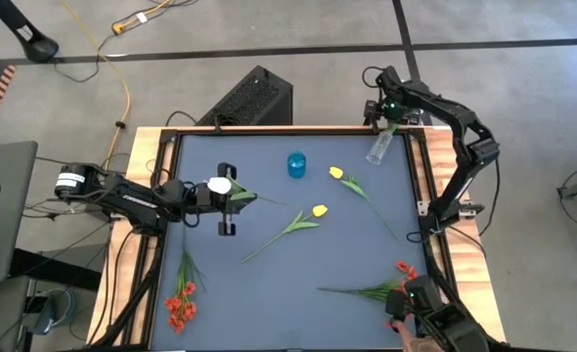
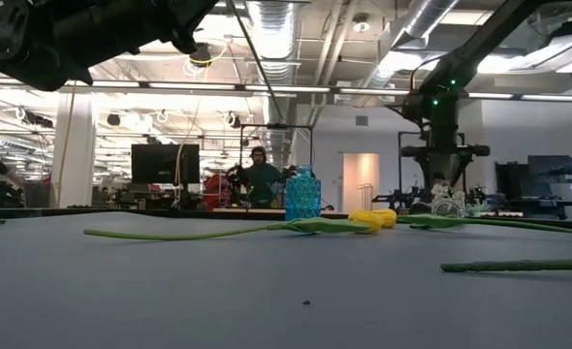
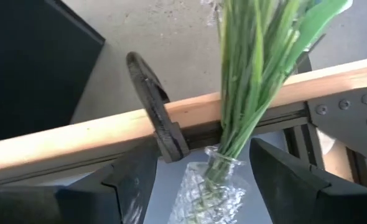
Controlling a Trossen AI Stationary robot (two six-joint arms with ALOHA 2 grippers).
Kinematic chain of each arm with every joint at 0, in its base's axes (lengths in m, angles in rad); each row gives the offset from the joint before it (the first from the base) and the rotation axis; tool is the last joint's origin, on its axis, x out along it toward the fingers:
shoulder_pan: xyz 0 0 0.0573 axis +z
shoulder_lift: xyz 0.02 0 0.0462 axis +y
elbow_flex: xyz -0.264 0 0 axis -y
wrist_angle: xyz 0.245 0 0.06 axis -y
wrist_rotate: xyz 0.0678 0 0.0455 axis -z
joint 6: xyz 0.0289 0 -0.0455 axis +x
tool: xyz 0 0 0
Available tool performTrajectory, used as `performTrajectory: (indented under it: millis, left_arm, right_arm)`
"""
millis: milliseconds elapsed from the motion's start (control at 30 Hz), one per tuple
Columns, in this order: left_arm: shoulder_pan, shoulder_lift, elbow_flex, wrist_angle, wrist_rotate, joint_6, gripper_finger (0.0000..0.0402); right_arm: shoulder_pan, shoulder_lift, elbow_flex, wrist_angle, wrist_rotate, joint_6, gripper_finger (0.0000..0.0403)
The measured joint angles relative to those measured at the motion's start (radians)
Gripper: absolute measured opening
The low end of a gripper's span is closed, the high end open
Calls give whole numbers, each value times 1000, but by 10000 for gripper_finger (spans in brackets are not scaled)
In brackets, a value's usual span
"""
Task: Sort flowers into vase by color
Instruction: Put the white flowers into the transparent vase
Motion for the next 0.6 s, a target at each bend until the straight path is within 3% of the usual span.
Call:
performTrajectory:
  millis: [600]
  left_arm:
    - [0, 0, 0, -7, 2, -1, 0]
  right_arm:
    - [78, -1, -107, 25, 193, 222, 282]
